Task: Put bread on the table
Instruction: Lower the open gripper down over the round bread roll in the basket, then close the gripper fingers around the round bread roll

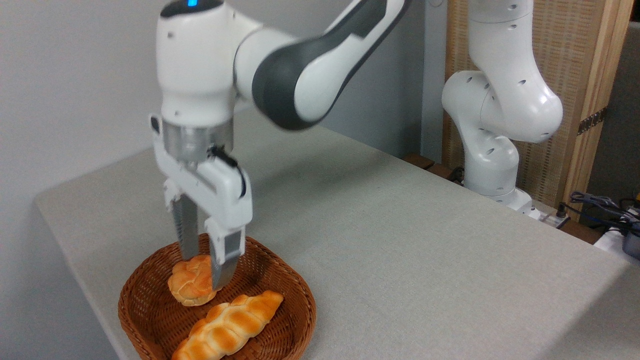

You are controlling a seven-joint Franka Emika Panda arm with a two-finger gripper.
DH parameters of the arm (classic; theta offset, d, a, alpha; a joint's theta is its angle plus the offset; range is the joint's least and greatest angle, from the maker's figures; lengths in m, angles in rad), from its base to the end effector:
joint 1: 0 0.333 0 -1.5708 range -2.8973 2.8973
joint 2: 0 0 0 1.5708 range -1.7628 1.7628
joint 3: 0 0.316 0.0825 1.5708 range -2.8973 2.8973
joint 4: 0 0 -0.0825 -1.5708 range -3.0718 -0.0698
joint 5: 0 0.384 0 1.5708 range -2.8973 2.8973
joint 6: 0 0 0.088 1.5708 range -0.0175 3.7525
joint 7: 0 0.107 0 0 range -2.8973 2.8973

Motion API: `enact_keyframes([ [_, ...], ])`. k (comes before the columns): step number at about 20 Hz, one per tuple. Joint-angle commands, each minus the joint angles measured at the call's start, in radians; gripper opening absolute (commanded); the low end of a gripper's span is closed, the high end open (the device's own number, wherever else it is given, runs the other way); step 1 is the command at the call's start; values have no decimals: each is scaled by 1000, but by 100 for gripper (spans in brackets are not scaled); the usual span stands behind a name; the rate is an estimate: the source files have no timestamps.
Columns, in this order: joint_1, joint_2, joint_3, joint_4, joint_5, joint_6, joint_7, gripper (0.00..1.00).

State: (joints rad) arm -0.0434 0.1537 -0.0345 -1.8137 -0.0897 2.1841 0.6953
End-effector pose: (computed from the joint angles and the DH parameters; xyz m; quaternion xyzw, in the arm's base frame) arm 0.6229 -0.0509 0.4750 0.9281 -0.3539 0.1156 0.0070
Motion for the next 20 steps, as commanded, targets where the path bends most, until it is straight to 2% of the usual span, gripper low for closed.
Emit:
enact_keyframes([
  [1,-7,59,-25,10,-16,77,-56,100],
  [7,-10,92,-41,8,-27,82,-59,99],
  [8,-10,92,-41,8,-28,80,-59,86],
  [9,-9,90,-41,10,-31,80,-56,69],
  [10,-10,90,-41,10,-35,80,-54,57],
  [12,-9,90,-41,10,-35,80,-53,42],
  [14,-9,92,-41,10,-44,79,-53,36],
  [20,-9,90,-41,10,-50,75,-53,33],
])
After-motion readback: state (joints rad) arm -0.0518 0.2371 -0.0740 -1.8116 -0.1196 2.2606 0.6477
